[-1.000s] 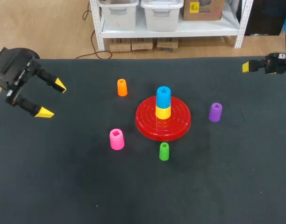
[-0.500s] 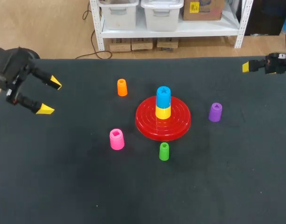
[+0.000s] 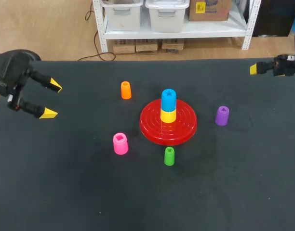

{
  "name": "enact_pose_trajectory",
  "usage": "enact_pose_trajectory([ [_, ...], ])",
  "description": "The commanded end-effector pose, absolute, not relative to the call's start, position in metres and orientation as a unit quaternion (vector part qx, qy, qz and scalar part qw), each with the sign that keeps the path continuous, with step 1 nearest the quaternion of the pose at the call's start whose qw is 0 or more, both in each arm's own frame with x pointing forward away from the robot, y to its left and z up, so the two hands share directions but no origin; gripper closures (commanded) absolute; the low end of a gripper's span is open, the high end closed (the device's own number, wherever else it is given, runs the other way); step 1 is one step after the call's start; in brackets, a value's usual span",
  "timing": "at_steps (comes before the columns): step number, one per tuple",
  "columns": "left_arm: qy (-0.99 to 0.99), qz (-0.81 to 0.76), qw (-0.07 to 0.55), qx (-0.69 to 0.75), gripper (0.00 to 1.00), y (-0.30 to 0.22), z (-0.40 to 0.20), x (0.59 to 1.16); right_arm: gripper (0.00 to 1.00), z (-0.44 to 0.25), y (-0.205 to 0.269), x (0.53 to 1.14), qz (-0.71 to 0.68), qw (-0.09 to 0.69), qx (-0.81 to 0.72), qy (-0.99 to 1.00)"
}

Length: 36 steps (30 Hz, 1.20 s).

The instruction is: Pick up and stack the cylinders on the red base in this order: pink,purple,orange,green

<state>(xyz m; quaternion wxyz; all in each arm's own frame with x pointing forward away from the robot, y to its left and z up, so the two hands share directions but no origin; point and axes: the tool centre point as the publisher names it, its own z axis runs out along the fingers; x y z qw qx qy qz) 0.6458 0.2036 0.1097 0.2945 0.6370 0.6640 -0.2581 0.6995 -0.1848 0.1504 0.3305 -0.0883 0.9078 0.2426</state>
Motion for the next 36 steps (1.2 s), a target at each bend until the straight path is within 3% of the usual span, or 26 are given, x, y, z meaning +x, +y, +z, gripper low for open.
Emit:
enact_pose_trajectory([
  [1, 0.664, -0.256, 0.298, 0.636, 0.0, 0.204, 0.109, 0.643, 0.0, 0.15, -0.185, 0.7, 0.243, 0.331, -0.088, 0.908],
  [8, 0.664, -0.256, 0.298, 0.636, 0.0, 0.204, 0.109, 0.643, 0.0, 0.191, -0.161, 0.699, 0.136, 0.347, -0.157, 0.915],
  [19, 0.664, -0.256, 0.298, 0.636, 0.0, 0.204, 0.109, 0.643, 0.0, 0.203, -0.034, 0.662, 0.122, 0.28, -0.399, 0.865],
  [36, 0.664, -0.256, 0.298, 0.636, 0.0, 0.204, 0.109, 0.643, 0.0, 0.197, -0.02, 0.651, 0.129, 0.264, -0.418, 0.86],
])
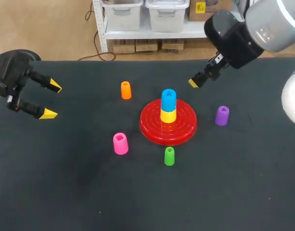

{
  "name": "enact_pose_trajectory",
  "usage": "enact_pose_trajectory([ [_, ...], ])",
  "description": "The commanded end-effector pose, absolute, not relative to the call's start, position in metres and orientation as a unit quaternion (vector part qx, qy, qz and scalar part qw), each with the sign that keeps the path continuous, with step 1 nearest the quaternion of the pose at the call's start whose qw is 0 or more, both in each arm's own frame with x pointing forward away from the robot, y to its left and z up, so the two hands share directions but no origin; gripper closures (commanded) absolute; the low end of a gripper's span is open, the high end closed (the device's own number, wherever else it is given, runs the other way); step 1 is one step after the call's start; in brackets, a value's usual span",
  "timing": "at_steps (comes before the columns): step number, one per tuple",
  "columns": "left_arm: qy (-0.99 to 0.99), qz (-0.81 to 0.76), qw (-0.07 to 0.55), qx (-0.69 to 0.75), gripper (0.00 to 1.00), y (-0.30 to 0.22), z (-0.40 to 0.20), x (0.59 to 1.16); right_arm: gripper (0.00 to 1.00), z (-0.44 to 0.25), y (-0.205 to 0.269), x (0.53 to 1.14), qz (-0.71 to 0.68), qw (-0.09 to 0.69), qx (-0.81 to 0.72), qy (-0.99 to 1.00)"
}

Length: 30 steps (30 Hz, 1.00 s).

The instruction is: Pick up and stack the cylinders on the red base in this order: pink,purple,orange,green

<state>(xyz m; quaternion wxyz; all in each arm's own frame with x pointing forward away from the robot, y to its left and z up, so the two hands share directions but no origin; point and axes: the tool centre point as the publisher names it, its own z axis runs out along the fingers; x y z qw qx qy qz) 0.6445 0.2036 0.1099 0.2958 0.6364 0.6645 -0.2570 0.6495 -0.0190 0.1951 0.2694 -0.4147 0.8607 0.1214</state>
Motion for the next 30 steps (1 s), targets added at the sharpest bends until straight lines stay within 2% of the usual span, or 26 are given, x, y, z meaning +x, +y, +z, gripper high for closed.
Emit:
enact_pose_trajectory([
  [1, 0.664, -0.256, 0.298, 0.636, 0.0, 0.204, 0.109, 0.643, 0.0, 0.197, -0.02, 0.651, 0.129, 0.264, -0.418, 0.86],
  [11, 0.664, -0.256, 0.298, 0.636, 0.0, 0.204, 0.109, 0.643, 0.0, 0.187, 0.081, 0.622, 0.116, 0.171, -0.599, 0.774],
  [18, 0.664, -0.256, 0.298, 0.636, 0.0, 0.204, 0.109, 0.643, 0.0, 0.151, 0.137, 0.594, 0.181, 0.107, -0.66, 0.721],
  [30, 0.664, -0.256, 0.298, 0.636, 0.0, 0.204, 0.109, 0.643, 0.0, 0.144, 0.142, 0.59, 0.192, 0.097, -0.663, 0.717],
])
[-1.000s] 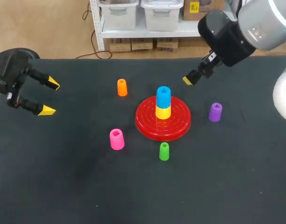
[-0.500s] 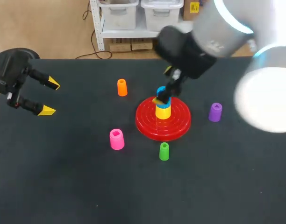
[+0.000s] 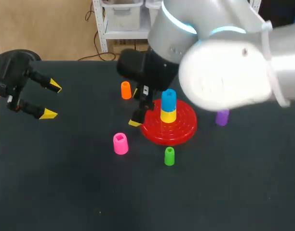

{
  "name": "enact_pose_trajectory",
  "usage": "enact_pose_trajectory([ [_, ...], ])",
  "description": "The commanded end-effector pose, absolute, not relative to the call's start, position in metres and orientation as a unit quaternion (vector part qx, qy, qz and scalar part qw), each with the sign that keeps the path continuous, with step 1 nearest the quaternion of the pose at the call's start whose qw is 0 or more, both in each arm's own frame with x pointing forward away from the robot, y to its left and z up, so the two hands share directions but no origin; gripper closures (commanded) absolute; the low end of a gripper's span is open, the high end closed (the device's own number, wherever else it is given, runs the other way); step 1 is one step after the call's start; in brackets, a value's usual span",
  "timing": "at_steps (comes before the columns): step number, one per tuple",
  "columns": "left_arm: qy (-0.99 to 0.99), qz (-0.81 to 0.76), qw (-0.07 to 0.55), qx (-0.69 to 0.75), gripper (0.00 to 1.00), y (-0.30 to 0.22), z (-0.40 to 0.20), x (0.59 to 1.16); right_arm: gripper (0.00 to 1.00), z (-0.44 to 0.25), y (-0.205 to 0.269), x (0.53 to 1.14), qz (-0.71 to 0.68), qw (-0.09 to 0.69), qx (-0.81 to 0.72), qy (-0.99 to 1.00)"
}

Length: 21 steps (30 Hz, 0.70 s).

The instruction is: Pick up and stack the cylinders on the red base in this order: pink,purple,orange,green

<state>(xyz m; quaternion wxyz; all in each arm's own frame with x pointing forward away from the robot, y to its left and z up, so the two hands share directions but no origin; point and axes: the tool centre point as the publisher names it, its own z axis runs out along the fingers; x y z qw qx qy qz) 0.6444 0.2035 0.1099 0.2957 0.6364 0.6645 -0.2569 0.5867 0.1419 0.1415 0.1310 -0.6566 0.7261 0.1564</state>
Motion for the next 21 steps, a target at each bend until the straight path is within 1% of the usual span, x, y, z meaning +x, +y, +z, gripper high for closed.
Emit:
enact_pose_trajectory([
  [1, 0.664, -0.256, 0.298, 0.636, 0.0, 0.204, 0.109, 0.643, 0.0, 0.144, 0.142, 0.59, 0.192, 0.097, -0.663, 0.717],
  [6, 0.664, -0.256, 0.298, 0.636, 0.0, 0.204, 0.109, 0.643, 0.0, 0.144, 0.142, 0.59, 0.192, 0.097, -0.663, 0.717],
  [11, 0.664, -0.256, 0.298, 0.636, 0.0, 0.204, 0.109, 0.643, 0.0, 0.128, 0.165, 0.583, 0.156, 0.042, -0.695, 0.7],
  [13, 0.664, -0.256, 0.298, 0.636, 0.0, 0.204, 0.109, 0.643, 0.0, 0.116, 0.172, 0.581, 0.154, 0.033, -0.7, 0.697],
  [15, 0.664, -0.256, 0.298, 0.636, 0.0, 0.204, 0.109, 0.643, 0.0, 0.106, 0.175, 0.58, 0.153, 0.031, -0.7, 0.697],
  [17, 0.664, -0.256, 0.298, 0.636, 0.0, 0.204, 0.109, 0.643, 0.0, 0.097, 0.178, 0.577, 0.115, 0.029, -0.702, 0.702],
  [21, 0.664, -0.256, 0.298, 0.636, 0.0, 0.204, 0.109, 0.643, 0.0, 0.086, 0.18, 0.576, 0.052, 0.062, -0.692, 0.717],
])
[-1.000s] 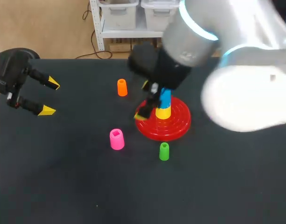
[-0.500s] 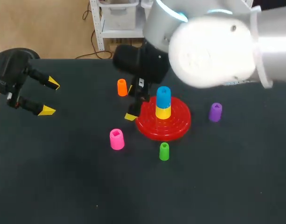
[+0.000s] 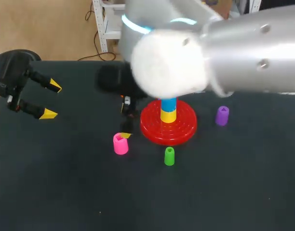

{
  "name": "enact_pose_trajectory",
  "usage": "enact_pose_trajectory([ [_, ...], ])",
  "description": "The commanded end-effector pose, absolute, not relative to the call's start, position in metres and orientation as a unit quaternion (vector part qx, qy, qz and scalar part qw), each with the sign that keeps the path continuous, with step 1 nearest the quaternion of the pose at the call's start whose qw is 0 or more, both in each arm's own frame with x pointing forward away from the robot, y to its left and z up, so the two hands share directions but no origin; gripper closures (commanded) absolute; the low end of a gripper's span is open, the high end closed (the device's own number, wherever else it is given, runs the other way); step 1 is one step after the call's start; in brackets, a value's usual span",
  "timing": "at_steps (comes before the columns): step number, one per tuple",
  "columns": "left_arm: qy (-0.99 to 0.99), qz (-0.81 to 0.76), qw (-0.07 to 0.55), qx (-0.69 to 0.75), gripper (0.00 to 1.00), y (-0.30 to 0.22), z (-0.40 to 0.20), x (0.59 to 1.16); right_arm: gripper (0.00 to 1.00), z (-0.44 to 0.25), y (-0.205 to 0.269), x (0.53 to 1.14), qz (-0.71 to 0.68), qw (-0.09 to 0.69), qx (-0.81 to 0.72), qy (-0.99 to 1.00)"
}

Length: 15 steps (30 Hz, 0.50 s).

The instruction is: Pick up and stack the cylinders on the red base in this order: pink,purple,orange,green

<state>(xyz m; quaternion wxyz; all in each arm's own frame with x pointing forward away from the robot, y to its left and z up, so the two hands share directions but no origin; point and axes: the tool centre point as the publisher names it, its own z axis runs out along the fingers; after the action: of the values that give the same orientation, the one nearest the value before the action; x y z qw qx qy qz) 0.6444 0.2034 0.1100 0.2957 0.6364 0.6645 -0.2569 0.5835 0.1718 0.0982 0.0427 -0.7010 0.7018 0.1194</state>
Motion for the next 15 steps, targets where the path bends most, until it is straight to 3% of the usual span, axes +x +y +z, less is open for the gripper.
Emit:
enact_pose_trajectory([
  [1, 0.664, -0.256, 0.298, 0.636, 0.0, 0.204, 0.109, 0.643, 0.0, 0.085, 0.179, 0.577, 0.049, 0.066, -0.692, 0.717],
  [15, 0.664, -0.256, 0.298, 0.636, 0.0, 0.204, 0.109, 0.643, 0.0, 0.061, 0.177, 0.596, 0.033, 0.063, -0.695, 0.716],
])
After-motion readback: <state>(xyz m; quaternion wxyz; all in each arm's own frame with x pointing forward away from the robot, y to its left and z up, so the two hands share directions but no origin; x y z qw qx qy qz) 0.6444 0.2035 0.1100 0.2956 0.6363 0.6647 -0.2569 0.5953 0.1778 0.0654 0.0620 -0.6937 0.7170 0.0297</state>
